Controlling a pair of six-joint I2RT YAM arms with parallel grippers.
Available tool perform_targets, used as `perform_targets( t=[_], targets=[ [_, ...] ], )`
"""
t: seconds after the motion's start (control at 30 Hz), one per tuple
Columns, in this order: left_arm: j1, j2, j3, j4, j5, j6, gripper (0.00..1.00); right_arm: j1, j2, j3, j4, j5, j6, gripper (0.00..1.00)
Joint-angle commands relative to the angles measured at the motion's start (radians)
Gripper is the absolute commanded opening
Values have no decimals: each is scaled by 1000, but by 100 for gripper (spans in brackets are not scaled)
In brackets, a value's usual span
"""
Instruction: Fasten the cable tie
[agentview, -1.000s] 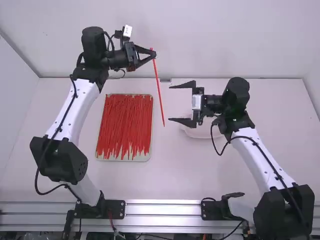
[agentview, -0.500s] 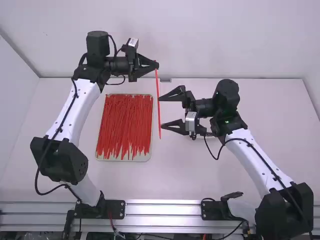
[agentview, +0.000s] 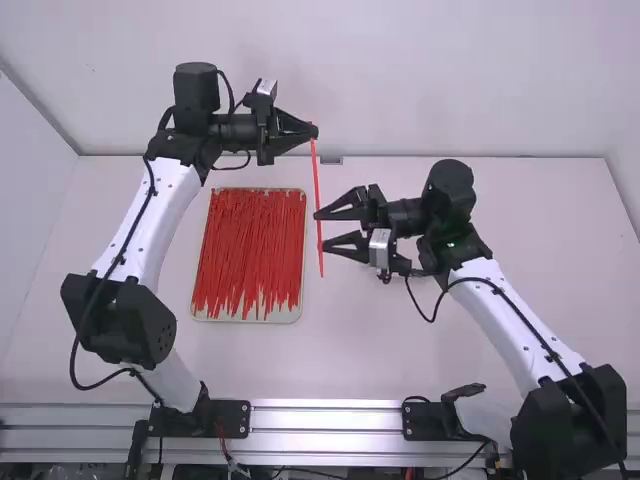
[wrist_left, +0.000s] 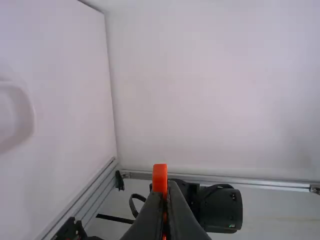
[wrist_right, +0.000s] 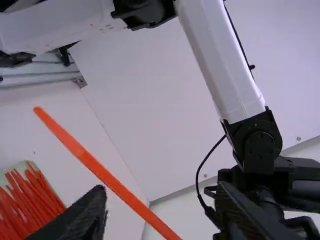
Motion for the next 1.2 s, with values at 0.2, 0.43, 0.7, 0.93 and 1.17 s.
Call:
perform_targets(
  t=[0.2, 0.43, 0.7, 0.93, 1.17],
  targets=[
    [0, -18, 26, 0, 12, 0, 2, -2, 2, 27, 2, -13, 6, 17],
    [0, -18, 26, 0, 10, 24, 2, -2, 2, 27, 2, -16, 6, 9],
    [8, -18, 25, 1, 10, 39, 2, -2, 2, 27, 3, -56, 6, 9],
    [16, -18, 25, 0, 10, 65, 2, -2, 1, 27, 2, -67, -1, 12],
    [18, -18, 20, -11, -29, 84, 2, -2, 1, 27, 2, -71, 0, 13]
  ],
)
